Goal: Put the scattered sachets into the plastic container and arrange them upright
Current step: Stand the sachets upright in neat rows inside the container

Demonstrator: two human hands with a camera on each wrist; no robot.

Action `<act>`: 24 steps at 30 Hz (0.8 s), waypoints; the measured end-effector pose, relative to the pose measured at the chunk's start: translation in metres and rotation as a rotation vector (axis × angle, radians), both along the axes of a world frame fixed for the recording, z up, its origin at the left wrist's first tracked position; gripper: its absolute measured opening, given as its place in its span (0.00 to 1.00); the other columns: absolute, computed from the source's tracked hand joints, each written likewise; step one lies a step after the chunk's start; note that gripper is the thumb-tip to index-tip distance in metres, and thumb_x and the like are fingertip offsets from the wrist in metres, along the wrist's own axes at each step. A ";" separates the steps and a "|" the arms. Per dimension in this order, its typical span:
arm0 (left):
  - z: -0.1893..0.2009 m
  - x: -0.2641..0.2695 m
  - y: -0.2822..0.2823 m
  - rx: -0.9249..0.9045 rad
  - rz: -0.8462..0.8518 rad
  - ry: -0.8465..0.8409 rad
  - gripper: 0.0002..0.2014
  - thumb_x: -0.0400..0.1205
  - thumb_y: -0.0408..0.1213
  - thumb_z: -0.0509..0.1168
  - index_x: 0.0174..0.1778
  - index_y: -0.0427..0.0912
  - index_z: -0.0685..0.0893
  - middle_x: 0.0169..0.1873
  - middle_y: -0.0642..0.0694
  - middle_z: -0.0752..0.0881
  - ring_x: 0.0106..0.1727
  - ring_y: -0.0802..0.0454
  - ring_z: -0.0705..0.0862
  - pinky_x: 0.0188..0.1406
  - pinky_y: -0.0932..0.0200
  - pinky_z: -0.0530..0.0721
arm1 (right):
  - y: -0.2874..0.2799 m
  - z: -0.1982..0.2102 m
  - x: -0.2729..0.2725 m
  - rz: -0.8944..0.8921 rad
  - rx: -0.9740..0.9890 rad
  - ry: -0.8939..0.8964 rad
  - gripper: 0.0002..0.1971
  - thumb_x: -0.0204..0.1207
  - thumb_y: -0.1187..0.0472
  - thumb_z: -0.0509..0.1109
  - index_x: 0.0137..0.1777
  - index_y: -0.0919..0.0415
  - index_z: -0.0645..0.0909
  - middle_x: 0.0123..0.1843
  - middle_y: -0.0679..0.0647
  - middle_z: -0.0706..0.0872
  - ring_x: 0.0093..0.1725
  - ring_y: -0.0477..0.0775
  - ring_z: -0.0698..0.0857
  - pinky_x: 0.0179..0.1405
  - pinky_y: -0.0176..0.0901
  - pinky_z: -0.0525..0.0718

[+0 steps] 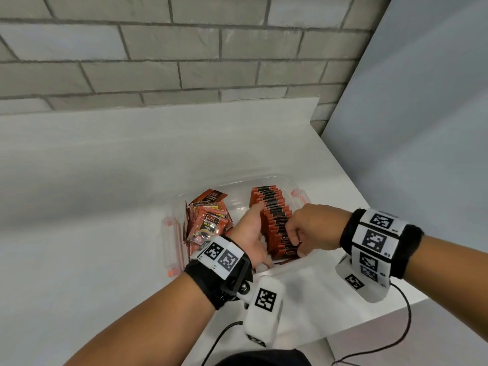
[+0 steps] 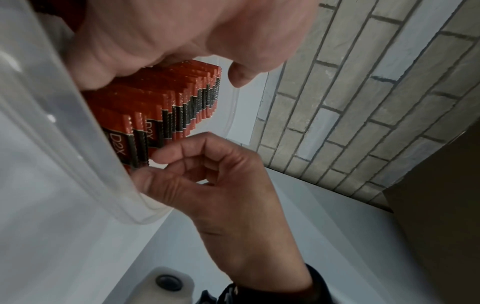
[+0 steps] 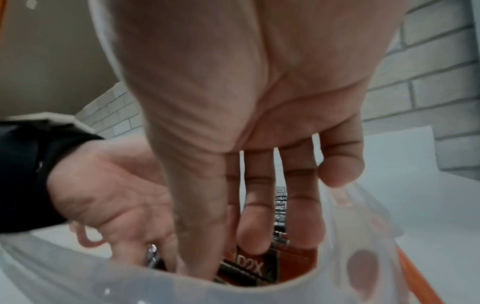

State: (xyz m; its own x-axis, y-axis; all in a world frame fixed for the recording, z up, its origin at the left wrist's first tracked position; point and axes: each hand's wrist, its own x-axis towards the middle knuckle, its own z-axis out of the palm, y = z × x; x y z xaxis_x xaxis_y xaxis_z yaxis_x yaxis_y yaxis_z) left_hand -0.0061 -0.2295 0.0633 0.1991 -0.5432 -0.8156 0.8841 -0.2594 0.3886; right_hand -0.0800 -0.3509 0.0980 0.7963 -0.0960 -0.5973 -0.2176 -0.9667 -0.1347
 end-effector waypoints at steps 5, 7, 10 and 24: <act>-0.010 0.002 -0.006 -0.013 0.004 -0.007 0.22 0.83 0.56 0.59 0.66 0.43 0.76 0.74 0.37 0.73 0.74 0.29 0.71 0.75 0.23 0.54 | -0.001 -0.010 -0.001 0.026 -0.051 -0.017 0.10 0.70 0.56 0.78 0.42 0.51 0.76 0.34 0.41 0.75 0.40 0.49 0.78 0.29 0.35 0.68; -0.016 0.002 -0.009 -0.027 0.003 -0.013 0.25 0.83 0.57 0.58 0.70 0.45 0.76 0.73 0.36 0.74 0.74 0.29 0.72 0.74 0.22 0.55 | -0.002 -0.013 -0.002 0.029 -0.058 -0.026 0.11 0.70 0.56 0.77 0.41 0.50 0.75 0.34 0.40 0.73 0.40 0.50 0.78 0.29 0.35 0.67; -0.017 0.001 -0.011 -0.055 0.004 0.007 0.23 0.82 0.58 0.58 0.65 0.46 0.80 0.69 0.37 0.78 0.72 0.30 0.73 0.73 0.21 0.57 | -0.004 -0.015 -0.002 0.041 -0.062 -0.032 0.12 0.70 0.57 0.77 0.41 0.51 0.74 0.33 0.39 0.73 0.40 0.51 0.77 0.28 0.35 0.66; -0.019 0.000 -0.012 -0.083 0.099 -0.004 0.14 0.85 0.51 0.58 0.48 0.43 0.81 0.50 0.38 0.83 0.68 0.30 0.77 0.72 0.21 0.59 | -0.005 -0.015 -0.008 0.014 -0.030 -0.094 0.06 0.77 0.59 0.70 0.51 0.58 0.78 0.42 0.49 0.81 0.40 0.51 0.78 0.29 0.32 0.68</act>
